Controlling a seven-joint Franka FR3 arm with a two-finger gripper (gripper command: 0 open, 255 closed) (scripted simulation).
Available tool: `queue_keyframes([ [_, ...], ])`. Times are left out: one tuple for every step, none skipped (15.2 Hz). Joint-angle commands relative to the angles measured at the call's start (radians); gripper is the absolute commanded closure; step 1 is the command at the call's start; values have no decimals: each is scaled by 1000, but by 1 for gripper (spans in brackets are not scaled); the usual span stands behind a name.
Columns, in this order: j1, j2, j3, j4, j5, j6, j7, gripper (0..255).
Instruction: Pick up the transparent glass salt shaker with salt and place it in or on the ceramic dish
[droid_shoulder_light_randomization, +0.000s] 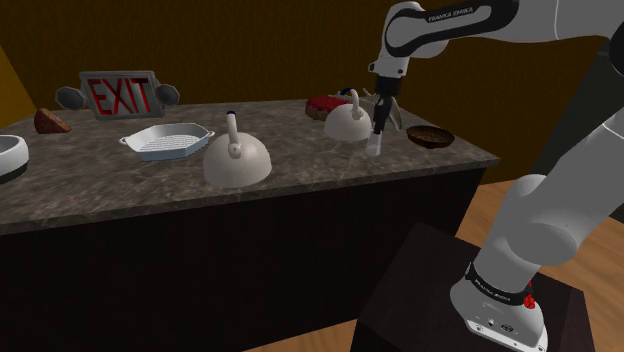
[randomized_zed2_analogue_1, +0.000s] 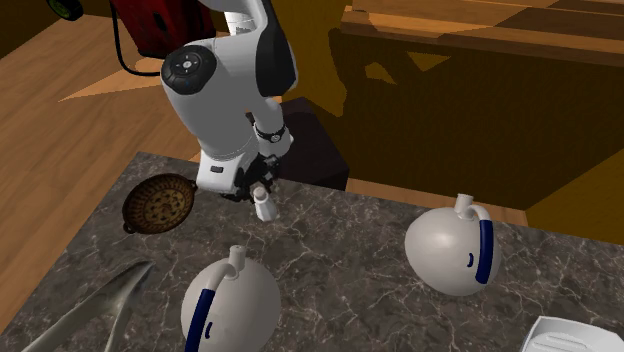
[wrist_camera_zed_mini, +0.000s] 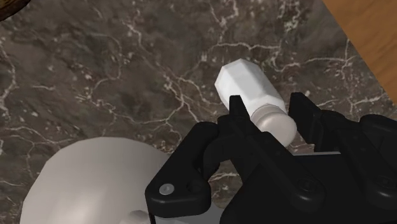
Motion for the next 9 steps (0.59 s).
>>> queue_keyframes([
  [1, -4, 3, 23, 0, -27, 3, 255],
  [1, -4, 3, 37, 0, -40, 4, 255],
  [2, -4, 4, 50, 1, -54, 5, 255],
  [2, -3, 5, 64, 1, -67, 6, 255],
  [3, -3, 5, 78, 1, -80, 6, 255],
  [3, -2, 6, 92, 2, -94, 7, 255],
  [4, -1, 6, 107, 2, -107, 7, 255],
  [4, 1, 7, 121, 3, -120, 8, 255],
  [5, 2, 7, 136, 4, -134, 8, 255],
])
